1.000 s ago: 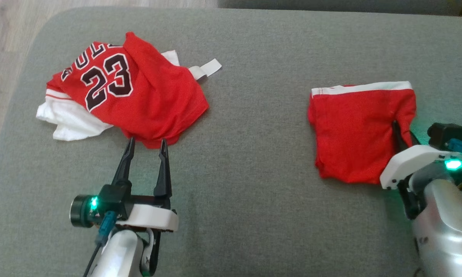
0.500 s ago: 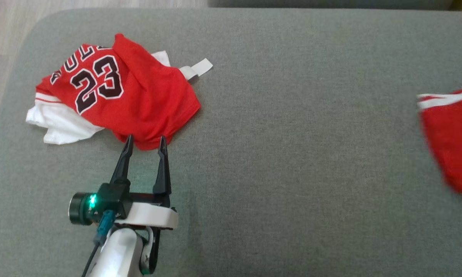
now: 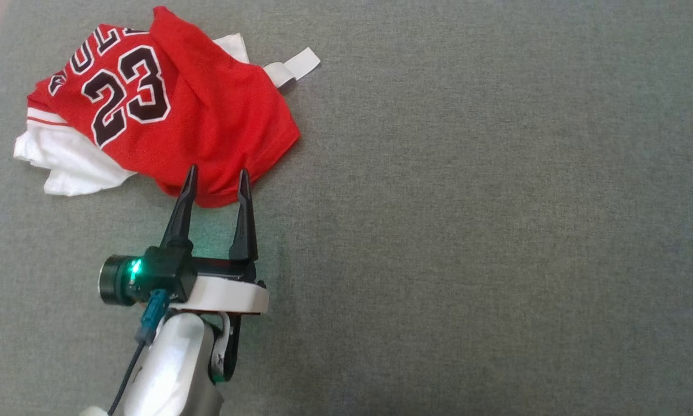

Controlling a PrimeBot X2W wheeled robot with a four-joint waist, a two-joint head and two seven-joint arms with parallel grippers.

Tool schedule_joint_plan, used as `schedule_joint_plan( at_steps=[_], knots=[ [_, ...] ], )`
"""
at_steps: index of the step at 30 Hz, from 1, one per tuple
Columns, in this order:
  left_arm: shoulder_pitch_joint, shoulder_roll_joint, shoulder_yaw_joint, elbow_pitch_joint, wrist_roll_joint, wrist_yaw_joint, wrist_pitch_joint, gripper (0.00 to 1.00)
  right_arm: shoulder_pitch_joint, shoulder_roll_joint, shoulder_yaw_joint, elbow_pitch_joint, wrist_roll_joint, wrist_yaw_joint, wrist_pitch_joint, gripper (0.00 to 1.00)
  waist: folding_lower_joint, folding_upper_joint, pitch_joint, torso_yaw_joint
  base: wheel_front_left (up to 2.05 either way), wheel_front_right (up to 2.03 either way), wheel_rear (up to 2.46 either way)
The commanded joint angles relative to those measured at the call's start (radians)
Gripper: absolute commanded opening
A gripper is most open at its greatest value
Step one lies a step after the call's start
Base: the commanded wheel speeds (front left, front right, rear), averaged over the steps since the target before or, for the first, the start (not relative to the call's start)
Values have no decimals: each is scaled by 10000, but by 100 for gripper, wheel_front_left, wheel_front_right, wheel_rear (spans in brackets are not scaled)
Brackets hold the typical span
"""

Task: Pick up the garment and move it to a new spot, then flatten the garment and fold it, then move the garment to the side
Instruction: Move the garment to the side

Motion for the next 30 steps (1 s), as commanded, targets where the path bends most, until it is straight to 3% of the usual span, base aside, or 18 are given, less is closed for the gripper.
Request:
schedule_joint_plan(
  at_steps=[1, 2, 3, 4, 5, 6, 17, 25, 30],
  knots=[
    [-240, 56, 271, -257, 33, 17, -51, 100, -26, -283, -18, -290, -56, 35, -123, 0, -2, 0, 10, -28, 0, 0, 0],
    [-263, 56, 277, -230, 45, 10, -51, 100, -43, -225, -84, -305, -109, 35, -130, 0, -2, 0, -4, -44, 0, 0, 0],
    [-280, 56, 281, -199, 59, 2, -51, 100, -64, -134, -166, -319, -135, 35, -138, 18, -2, 0, -38, -60, 0, 0, 0],
    [-297, 56, 285, -172, 68, -5, -51, 100, -78, -31, -238, -337, -155, 35, -160, 45, -2, 0, -86, -76, 0, 0, 0],
    [-306, 56, 289, -154, 71, -10, -51, 100, -80, 57, -303, -364, -195, 35, -179, 91, -2, 0, -135, -91, 0, 0, 0],
    [-303, 56, 295, -136, 73, -12, -51, 100, -78, 138, -364, -385, -245, 35, -176, 100, -2, 0, -206, -107, 0, 0, 0],
    [94, 56, 450, -13, 41, -10, -51, 100, -172, 1326, -465, -1191, -390, 35, -646, 100, -2, 0, -1423, -309, 0, 0, 0],
    [662, 56, 797, -198, 91, 5, -51, 100, -39, 3627, 469, -3347, 1311, 35, -1757, 100, -2, 0, -2484, -429, 0, 0, 0],
    [1040, 56, 934, -340, 90, -1, -51, 100, 910, 5148, 979, -5006, 2510, 35, -2110, 100, -2, 0, -2867, -514, 0, 0, 0]
  ],
)
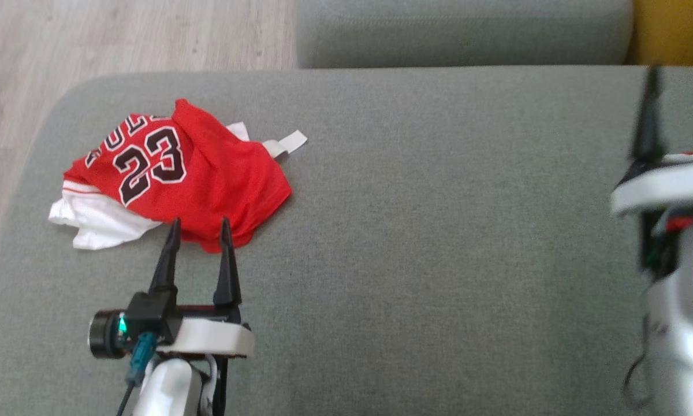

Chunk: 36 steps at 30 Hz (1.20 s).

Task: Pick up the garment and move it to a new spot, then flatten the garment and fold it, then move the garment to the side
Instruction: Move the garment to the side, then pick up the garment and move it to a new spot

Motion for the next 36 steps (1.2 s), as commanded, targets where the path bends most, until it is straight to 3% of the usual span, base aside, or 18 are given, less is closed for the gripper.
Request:
schedule_joint_plan(
  at_steps=[1, 7, 15, 30, 36],
  knots=[
    [-154, 47, 307, -338, 74, -1, -51, 100, 361, 178, 326, -490, 267, 35, -121, 100, 2, 0, -161, -41, 0, 0, 0],
    [185, 47, 167, -364, 109, -185, -51, 100, 2341, 726, 1352, -1254, 1024, 35, -352, 100, 2, 0, -426, -98, 0, 0, 0],
    [538, 47, 171, -380, 37, -241, -51, 100, 4247, 833, 1845, -2276, 1423, 35, -402, 100, 2, 0, -532, -194, 0, 0, 0],
    [573, 47, 143, -279, 68, -212, -51, 100, 4558, 838, 2047, -2471, 1708, 35, -405, 100, 2, 0, -648, -30, 0, 0, 0],
    [539, 47, 211, -184, 74, -109, -51, 100, 4696, 838, 2426, -2451, 1747, 35, -405, 100, 2, 0, -652, 688, 0, 0, 0]
  ],
)
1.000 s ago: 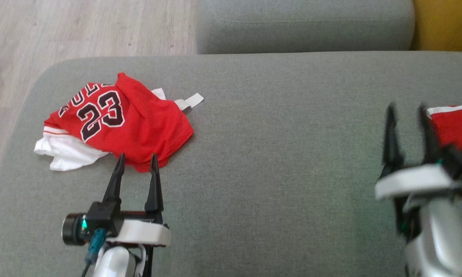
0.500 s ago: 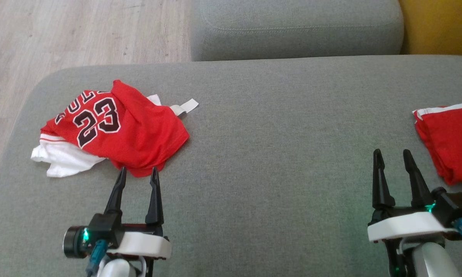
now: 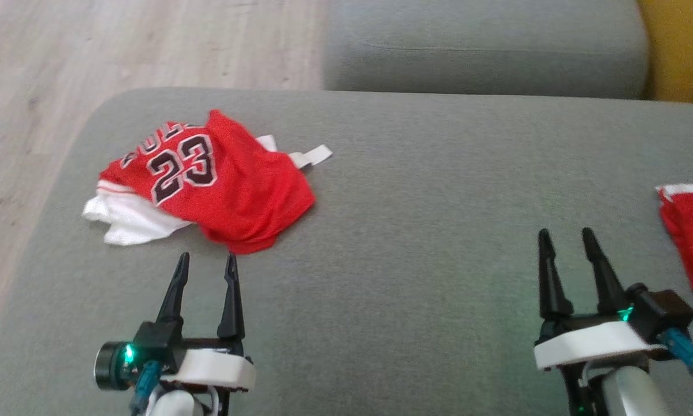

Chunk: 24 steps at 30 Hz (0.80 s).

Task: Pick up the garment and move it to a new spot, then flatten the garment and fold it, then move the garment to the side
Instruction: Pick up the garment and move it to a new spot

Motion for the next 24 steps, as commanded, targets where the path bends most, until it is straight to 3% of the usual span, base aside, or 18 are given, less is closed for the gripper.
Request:
schedule_joint_plan(
  at_steps=[1, 17, 24],
  knots=[
    [-335, 39, 292, -236, 70, 66, -51, 100, -83, -34, 361, -267, 66, 35, -108, 100, 0, -1, -4, 425, 0, 0, 0],
    [-169, 39, 586, -222, 255, -65, -51, 100, -54, -34, 1269, 99, 281, 35, -108, 100, 0, -1, -197, 2734, 0, 0, 0],
    [-174, 39, 596, -244, 263, -81, -51, 100, -127, -34, 1304, 146, 300, 35, -108, 100, 0, -1, -44, 2962, 0, 0, 0]
  ],
)
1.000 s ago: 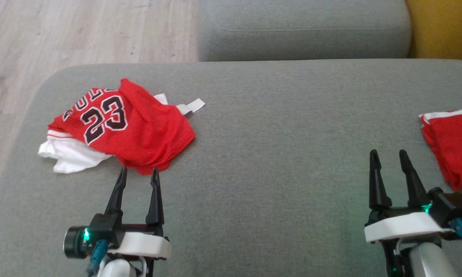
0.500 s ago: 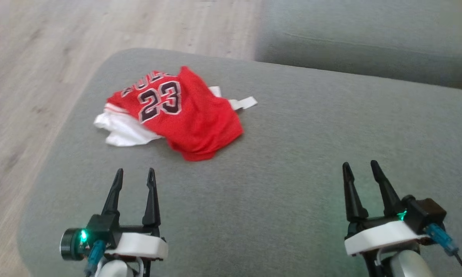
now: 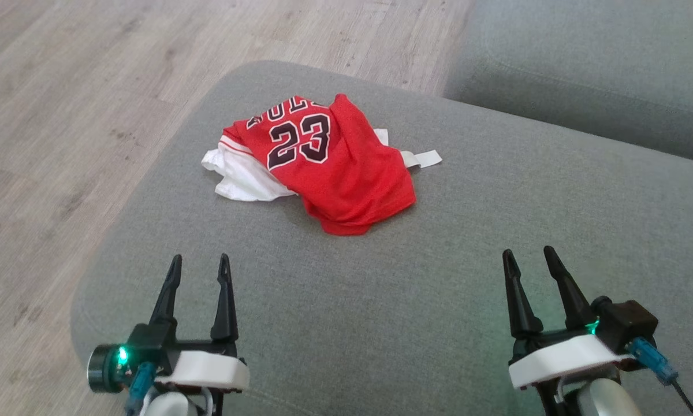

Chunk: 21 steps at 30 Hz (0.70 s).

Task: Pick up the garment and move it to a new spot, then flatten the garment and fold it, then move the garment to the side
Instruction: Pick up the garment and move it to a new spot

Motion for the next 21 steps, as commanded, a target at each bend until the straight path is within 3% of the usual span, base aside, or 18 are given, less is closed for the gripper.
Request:
schedule_joint_plan(
  at_steps=[1, 5, 11, 21],
  knots=[
    [-228, 33, 300, -320, 77, 22, -51, 100, -330, -36, 233, -267, 45, 35, -108, 100, 0, 0, 87, -9, 0, 0, 0],
    [-321, 33, 224, -204, 135, -78, -51, 100, -439, -36, 264, -264, -16, 35, -108, 100, 0, 0, 360, -163, 0, 0, 0],
    [-1186, 220, -361, 533, 540, -649, 3, 100, -744, -36, 32, -407, -236, 35, -108, 100, 0, 0, 1084, -601, 0, 0, 0],
    [-3863, 724, -1895, 2311, 813, -1748, 1828, 100, -1478, -36, -182, -743, -513, 35, -109, 100, 0, 0, 2446, -1397, 0, 0, 0]
  ],
)
